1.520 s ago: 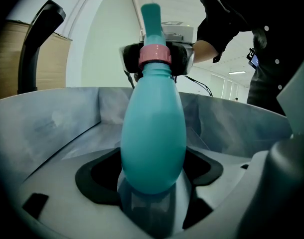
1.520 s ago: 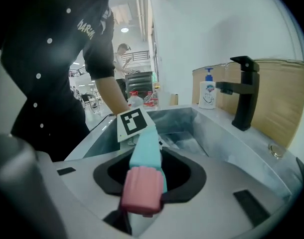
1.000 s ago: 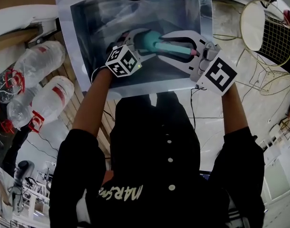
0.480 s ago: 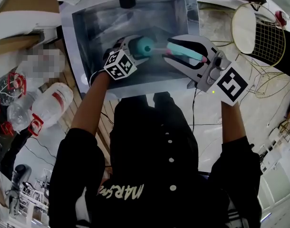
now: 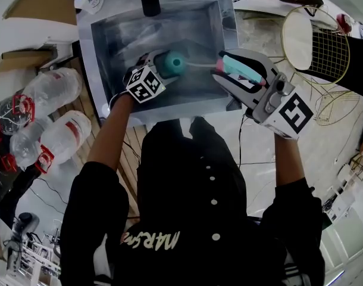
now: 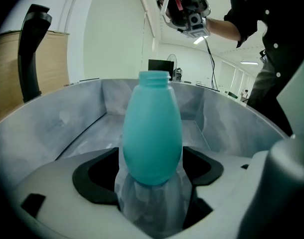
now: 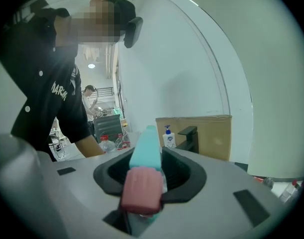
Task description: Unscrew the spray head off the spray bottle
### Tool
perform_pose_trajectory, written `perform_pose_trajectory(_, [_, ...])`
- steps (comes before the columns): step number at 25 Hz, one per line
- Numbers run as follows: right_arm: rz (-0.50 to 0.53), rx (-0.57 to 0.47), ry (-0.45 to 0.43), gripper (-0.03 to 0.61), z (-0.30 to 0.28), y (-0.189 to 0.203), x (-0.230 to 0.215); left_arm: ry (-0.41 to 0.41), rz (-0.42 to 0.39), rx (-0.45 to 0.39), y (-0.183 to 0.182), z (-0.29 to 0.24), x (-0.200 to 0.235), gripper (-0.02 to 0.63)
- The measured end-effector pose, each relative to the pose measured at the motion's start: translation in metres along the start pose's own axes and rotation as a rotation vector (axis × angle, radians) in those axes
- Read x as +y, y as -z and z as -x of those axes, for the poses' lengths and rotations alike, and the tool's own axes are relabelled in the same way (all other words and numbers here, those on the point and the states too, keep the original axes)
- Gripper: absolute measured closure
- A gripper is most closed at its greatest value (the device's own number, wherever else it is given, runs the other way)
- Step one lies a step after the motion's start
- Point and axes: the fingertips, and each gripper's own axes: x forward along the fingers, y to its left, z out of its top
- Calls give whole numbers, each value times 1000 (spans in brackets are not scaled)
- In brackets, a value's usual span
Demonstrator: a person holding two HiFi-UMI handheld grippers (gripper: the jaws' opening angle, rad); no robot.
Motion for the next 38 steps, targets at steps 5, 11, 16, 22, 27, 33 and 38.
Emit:
perform_pose_trajectory(5, [4, -21, 63, 415, 23, 2, -5, -47, -39, 70, -2, 17, 0, 222])
perform_pose_trajectory(11, [3, -24, 143, 414, 46, 4, -4, -151, -78, 119, -11, 59, -7, 414])
perform_pose_trajectory(16, [-18, -47, 195, 414, 59, 0, -3, -318, -76, 54, -43, 115, -10, 589])
perform_pose_trajectory(22, [15, -80, 212, 414, 72, -14, 11, -508, 50, -95, -96, 188, -26, 589])
perform_pose_trajectory(27, [50, -81, 254, 415, 92, -22, 13, -647, 211, -227, -128, 249, -28, 589])
perform_pose_trajectory(33, [65, -101, 306, 415, 123, -34, 8, -785, 263, -345, -156, 308, -32, 589])
perform_pose_trajectory(38, [66, -143, 364, 414, 147, -47, 3, -905, 366, -435, -162, 349, -36, 588])
